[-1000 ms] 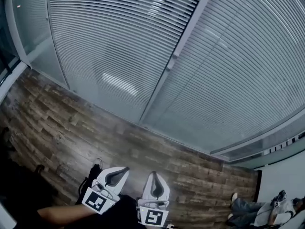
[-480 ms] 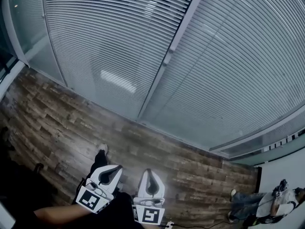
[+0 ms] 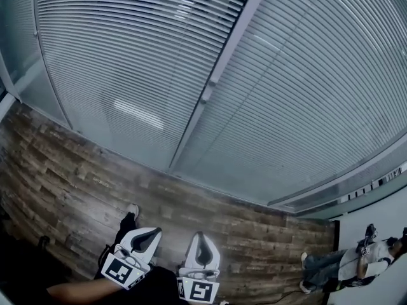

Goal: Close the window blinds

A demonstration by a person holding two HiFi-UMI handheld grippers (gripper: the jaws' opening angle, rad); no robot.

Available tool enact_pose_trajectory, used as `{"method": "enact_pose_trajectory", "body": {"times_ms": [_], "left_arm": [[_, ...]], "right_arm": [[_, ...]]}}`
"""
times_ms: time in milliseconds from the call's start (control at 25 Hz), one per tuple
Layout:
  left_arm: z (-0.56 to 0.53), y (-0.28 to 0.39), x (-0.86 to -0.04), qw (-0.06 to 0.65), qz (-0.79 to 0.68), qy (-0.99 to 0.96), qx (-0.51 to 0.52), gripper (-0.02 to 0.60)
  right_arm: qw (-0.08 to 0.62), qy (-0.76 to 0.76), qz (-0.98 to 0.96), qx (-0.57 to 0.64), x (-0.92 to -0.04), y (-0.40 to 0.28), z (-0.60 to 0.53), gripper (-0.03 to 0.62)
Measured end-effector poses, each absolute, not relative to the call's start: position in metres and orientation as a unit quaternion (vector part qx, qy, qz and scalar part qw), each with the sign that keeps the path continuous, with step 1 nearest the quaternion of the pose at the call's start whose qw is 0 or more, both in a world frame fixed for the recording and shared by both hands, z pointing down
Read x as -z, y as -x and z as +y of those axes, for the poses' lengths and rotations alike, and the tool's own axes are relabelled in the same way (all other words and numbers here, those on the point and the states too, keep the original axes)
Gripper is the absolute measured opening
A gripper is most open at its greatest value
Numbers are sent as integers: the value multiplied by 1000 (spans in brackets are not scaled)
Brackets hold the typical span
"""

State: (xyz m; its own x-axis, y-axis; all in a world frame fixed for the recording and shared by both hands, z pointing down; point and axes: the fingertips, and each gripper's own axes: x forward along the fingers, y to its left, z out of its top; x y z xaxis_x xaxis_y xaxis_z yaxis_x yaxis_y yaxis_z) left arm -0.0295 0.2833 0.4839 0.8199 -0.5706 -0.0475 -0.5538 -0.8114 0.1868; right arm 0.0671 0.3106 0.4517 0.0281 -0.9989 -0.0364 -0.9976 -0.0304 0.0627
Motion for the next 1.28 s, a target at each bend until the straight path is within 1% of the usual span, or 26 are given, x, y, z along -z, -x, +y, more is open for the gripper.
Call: {"method": "enact_pose_trajectory", "body": {"times_ms": [280, 520, 800, 1080, 1280], "left_arm": [[218, 32, -476, 100, -317, -941, 60, 0], [170, 31, -467, 93, -309, -945, 61, 0], [102, 35, -465, 125, -302, -944, 50, 0], [35, 32, -462, 142, -282, -948, 34, 0], [15, 34, -467, 157, -266, -950, 40, 0]], "right_arm": [[25, -702, -711, 35, -446, -69, 244, 2], [46, -697, -716, 19, -448, -65, 187, 2], [58, -710, -702, 7, -444, -70, 124, 2], [69, -744, -665, -15, -441, -96, 63, 2], [66, -756, -651, -17, -444, -91, 44, 2]]}}
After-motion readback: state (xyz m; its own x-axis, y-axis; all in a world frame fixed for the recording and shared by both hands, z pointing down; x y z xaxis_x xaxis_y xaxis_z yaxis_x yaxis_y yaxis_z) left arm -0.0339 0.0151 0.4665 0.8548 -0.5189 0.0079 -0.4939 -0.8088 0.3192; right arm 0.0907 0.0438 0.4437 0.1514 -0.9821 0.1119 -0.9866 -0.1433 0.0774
